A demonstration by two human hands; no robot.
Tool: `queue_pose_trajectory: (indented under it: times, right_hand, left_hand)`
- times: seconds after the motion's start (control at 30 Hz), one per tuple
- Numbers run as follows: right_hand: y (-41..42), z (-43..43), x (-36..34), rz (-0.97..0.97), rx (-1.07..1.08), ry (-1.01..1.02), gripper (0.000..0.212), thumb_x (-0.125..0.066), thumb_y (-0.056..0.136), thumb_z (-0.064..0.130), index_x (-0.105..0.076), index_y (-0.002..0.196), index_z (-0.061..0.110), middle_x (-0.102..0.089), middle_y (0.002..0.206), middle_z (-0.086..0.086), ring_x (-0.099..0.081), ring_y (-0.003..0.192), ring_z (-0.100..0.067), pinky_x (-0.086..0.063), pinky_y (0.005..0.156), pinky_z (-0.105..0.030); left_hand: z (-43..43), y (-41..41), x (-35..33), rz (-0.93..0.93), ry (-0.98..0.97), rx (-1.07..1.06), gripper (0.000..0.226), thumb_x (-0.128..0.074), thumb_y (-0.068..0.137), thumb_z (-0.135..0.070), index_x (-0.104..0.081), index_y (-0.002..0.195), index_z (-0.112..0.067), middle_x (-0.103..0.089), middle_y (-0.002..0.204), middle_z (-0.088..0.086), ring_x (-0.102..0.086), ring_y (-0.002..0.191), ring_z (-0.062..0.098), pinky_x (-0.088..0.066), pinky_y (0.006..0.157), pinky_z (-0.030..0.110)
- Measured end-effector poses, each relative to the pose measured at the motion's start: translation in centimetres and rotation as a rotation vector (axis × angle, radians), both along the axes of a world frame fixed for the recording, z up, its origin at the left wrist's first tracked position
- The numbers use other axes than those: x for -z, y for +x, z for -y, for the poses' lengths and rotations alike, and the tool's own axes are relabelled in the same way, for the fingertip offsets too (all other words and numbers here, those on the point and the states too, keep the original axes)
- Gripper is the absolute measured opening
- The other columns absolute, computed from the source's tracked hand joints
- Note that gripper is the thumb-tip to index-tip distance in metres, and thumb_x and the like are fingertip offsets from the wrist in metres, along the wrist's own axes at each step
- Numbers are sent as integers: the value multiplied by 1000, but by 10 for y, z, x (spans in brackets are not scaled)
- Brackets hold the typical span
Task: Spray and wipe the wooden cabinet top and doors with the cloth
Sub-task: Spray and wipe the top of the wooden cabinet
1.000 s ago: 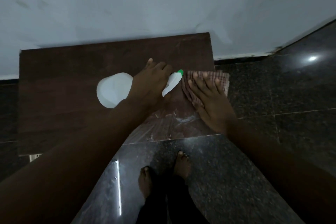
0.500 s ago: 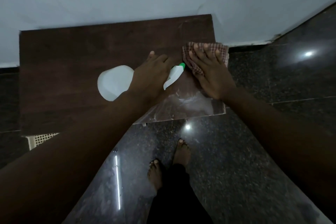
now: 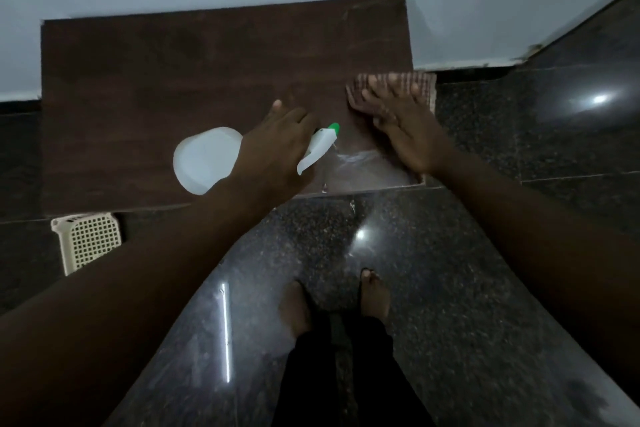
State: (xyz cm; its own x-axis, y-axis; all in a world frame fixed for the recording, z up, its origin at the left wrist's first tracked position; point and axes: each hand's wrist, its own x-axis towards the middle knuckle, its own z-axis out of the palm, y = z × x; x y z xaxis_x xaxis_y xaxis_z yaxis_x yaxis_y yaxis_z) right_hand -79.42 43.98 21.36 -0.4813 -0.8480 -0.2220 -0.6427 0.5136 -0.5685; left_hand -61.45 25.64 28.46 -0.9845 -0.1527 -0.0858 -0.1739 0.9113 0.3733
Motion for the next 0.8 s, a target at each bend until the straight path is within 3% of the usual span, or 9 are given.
queue_pose_trajectory:
  times: [0.1, 0.33, 0.5, 0.6, 0.7, 0.73, 0.8]
  right_hand:
    - [-12, 13, -1, 19, 24, -21, 57, -37, 102, 31, -31, 157, 22, -21, 167, 1, -5, 156, -21, 9, 122, -36]
    - [-12, 11, 2, 23, -4, -45, 59, -40, 100, 30, -29, 158, 22, -19, 167, 3, -3, 157, -20, 10, 123, -39]
    - [-14, 10, 2, 62, 0, -59, 57, -44, 103, 24, -28, 158, 24, -18, 167, 5, -1, 157, -18, 10, 124, -39]
    - [-15, 10, 3, 55, -6, -38, 56, -44, 104, 24, -28, 158, 24, -16, 168, 5, 1, 157, -18, 11, 123, -39]
    - [-12, 10, 4, -5, -37, -18, 57, -44, 104, 27, -27, 159, 24, -15, 168, 4, 1, 157, -19, 9, 123, -41]
    - [-7, 8, 5, -40, -56, 3, 58, -42, 103, 29, -26, 159, 24, -14, 168, 4, 1, 157, -19, 9, 123, -41]
    - [8, -3, 7, -109, -104, 51, 58, -35, 103, 36, -24, 160, 26, -13, 168, 4, 2, 157, -20, 7, 124, -43]
  left_hand:
    - [-8, 7, 4, 13, -10, -7, 39, -76, 72, -12, -60, 106, -5, -62, 99, 15, -58, 91, 39, -37, 106, 51]
    - [-21, 14, 15, 26, -54, 1, 42, -76, 70, -18, -60, 107, -7, -61, 105, 13, -57, 97, 35, -35, 109, 46]
    - [-29, 20, 12, 72, -50, -18, 37, -74, 71, -16, -64, 105, -7, -65, 104, 14, -58, 99, 38, -50, 82, 43]
    - [-32, 27, 6, 73, -53, -13, 41, -79, 66, -12, -66, 104, -7, -68, 98, 16, -62, 92, 39, -50, 86, 46]
    - [-31, 30, 6, 74, -43, -12, 38, -78, 66, -10, -63, 101, -8, -66, 97, 14, -61, 92, 39, -52, 78, 44]
    - [-30, 31, 8, 76, -40, -22, 36, -76, 67, -10, -62, 101, -9, -64, 97, 13, -60, 94, 38, -52, 78, 44]
    - [-28, 32, 9, 65, -40, -25, 34, -73, 66, -9, -60, 97, -10, -62, 95, 11, -58, 95, 37, -50, 90, 47]
